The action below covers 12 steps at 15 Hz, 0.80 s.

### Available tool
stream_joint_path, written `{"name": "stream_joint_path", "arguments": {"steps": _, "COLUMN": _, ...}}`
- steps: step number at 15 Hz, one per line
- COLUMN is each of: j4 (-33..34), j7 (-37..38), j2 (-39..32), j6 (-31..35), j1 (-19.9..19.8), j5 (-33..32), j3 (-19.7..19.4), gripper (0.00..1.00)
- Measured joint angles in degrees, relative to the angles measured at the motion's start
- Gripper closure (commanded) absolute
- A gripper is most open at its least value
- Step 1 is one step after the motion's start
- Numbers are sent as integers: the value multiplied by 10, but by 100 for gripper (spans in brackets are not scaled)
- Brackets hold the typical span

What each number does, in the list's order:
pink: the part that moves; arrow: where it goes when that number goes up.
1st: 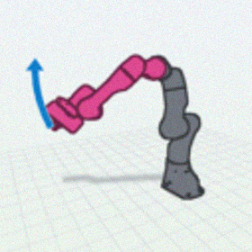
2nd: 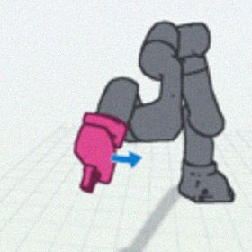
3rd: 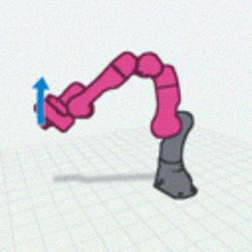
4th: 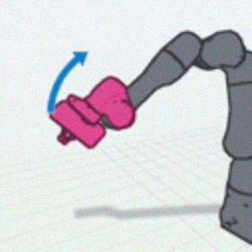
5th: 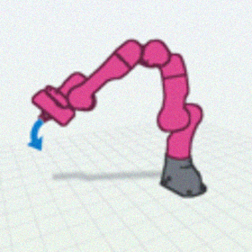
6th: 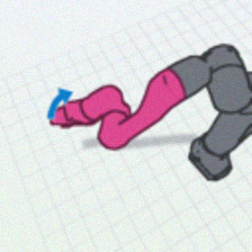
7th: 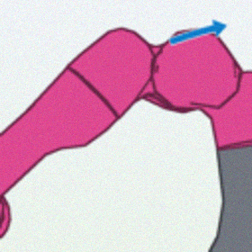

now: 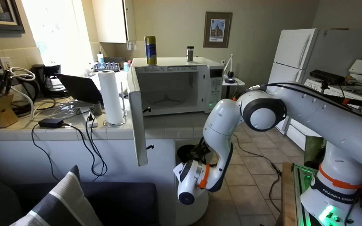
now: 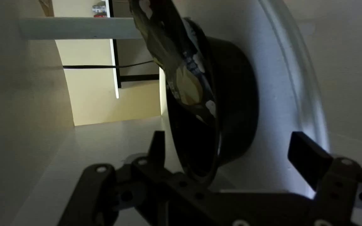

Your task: Move the black bowl from the middle shelf to the bottom shelf

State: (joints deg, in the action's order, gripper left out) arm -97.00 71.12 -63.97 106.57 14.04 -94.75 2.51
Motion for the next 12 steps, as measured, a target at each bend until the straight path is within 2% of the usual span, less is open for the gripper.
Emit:
{"name": "stream_joint_path", "arguments": {"steps": 5, "j4": 26, "j7": -2, "j2": -26, "j6": -2, "j1": -1, "j5": -16, "j3": 1, "gripper": 0}}
{"name": "stream_joint_path", "arguments": {"steps": 12, "j4": 26, "j7": 4, "j2": -26, "j6": -2, "j1": -3, "j5": -16, "j3": 2, "gripper": 0}}
